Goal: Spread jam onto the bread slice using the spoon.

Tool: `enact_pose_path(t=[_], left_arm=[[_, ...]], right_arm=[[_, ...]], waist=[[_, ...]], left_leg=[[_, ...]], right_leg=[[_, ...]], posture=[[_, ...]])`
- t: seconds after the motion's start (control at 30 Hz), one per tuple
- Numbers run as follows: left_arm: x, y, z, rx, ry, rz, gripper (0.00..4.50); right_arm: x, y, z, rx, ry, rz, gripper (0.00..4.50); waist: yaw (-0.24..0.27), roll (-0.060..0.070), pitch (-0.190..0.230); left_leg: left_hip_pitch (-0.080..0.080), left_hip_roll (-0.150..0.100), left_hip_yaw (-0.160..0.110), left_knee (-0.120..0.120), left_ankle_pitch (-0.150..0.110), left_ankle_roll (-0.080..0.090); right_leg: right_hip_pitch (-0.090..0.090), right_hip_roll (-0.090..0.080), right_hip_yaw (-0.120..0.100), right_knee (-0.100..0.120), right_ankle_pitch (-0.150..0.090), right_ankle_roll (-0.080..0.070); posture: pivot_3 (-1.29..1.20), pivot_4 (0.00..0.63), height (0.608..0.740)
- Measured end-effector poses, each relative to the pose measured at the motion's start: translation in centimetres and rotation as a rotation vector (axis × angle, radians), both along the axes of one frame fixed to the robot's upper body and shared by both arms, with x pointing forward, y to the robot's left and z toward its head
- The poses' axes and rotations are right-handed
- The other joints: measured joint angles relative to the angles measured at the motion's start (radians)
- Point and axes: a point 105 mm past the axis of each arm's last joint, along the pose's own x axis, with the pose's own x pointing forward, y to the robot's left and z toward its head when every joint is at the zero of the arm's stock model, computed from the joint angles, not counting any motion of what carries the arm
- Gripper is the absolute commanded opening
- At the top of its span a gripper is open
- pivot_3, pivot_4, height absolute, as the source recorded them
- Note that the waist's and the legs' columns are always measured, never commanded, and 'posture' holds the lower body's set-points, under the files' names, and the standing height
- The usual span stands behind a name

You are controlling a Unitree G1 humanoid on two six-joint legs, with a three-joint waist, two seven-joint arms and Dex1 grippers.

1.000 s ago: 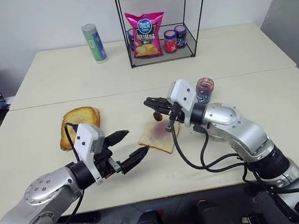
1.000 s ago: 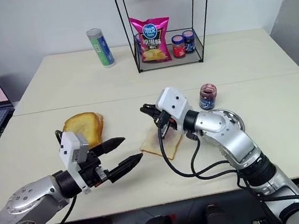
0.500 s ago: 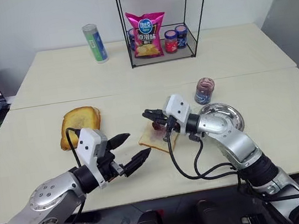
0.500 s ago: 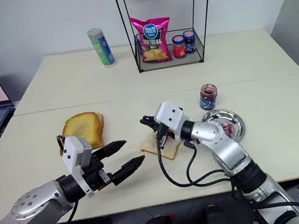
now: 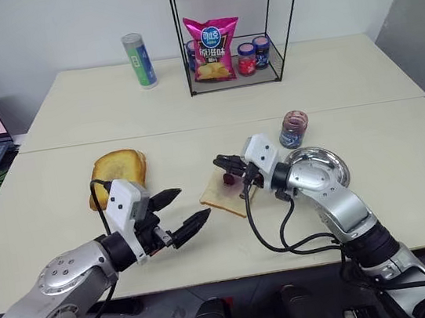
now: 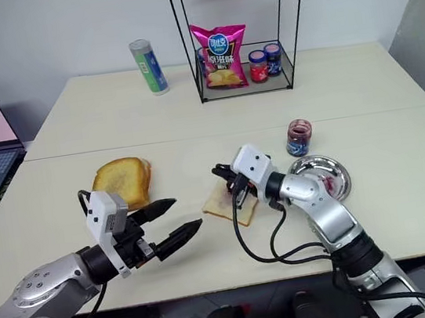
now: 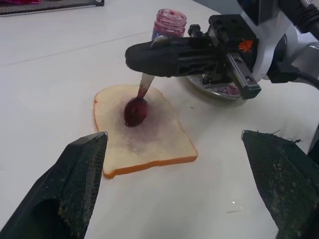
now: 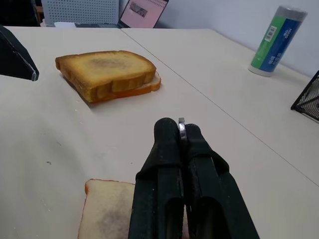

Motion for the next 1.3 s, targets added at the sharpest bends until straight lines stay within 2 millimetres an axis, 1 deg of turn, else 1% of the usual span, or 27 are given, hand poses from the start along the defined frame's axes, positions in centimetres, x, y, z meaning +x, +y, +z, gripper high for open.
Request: enact_pose_path(t=[0.17,0.57,0.8,0.93,1.03,1.3], left_arm=[[0.3,0.0,0.5,0.000,-0.014,-0.005,4.50],[0.5,0.3,0.4,0.010,-0.010,-0.001,4.50],[0.6,0.3,0.5,0.010,-0.014,0.001,4.50],[0.7,0.2,0.8,0.009,-0.027,0.000,4.50],[0.8,0.2,0.9,0.008,-0.037,0.000,4.50],[1.0,-0.1,0.8,0.009,-0.036,-0.007,4.50]], right_arm=[[0.3,-0.6,0.2,0.001,-0.003,-0.022,0.05],[1.0,-1.9,0.8,0.007,-0.003,-0.071,0.05],[1.2,-2.1,1.3,0.005,-0.016,-0.082,0.05],[1.3,-2.2,1.0,-0.004,-0.016,-0.086,0.05],[1.4,-2.5,0.2,-0.011,0.001,-0.096,0.05],[1.4,-2.6,0.1,-0.013,-0.001,-0.097,0.05]], waist=[[0.001,0.000,0.000],[0.000,0.000,0.000],[-0.002,0.000,0.000],[-0.002,0.000,0.000],[-0.002,0.000,0.000],[-0.002,0.000,0.000]], left_leg=[[0.000,0.000,0.000,0.000,0.000,0.000],[0.000,0.000,0.000,0.000,0.000,0.000],[0.000,0.000,0.000,0.000,0.000,0.000],[0.000,0.000,0.000,0.000,0.000,0.000],[0.000,0.000,0.000,0.000,0.000,0.000],[0.000,0.000,0.000,0.000,0.000,0.000]], right_leg=[[0.000,0.000,0.000,0.000,-0.001,-0.002],[0.000,0.000,0.000,0.000,-0.001,-0.002],[0.000,0.000,0.000,0.000,-0.001,-0.002],[0.000,0.000,0.000,0.000,-0.001,-0.002],[0.000,0.000,0.000,0.000,-0.001,-0.002],[0.000,0.000,0.000,0.000,-0.001,-0.002]], posture=[[0.00,0.150,0.740],[0.00,0.150,0.740],[0.00,0.150,0.740],[0.00,0.150,0.740],[0.00,0.150,0.740],[0.00,0.150,0.740]])
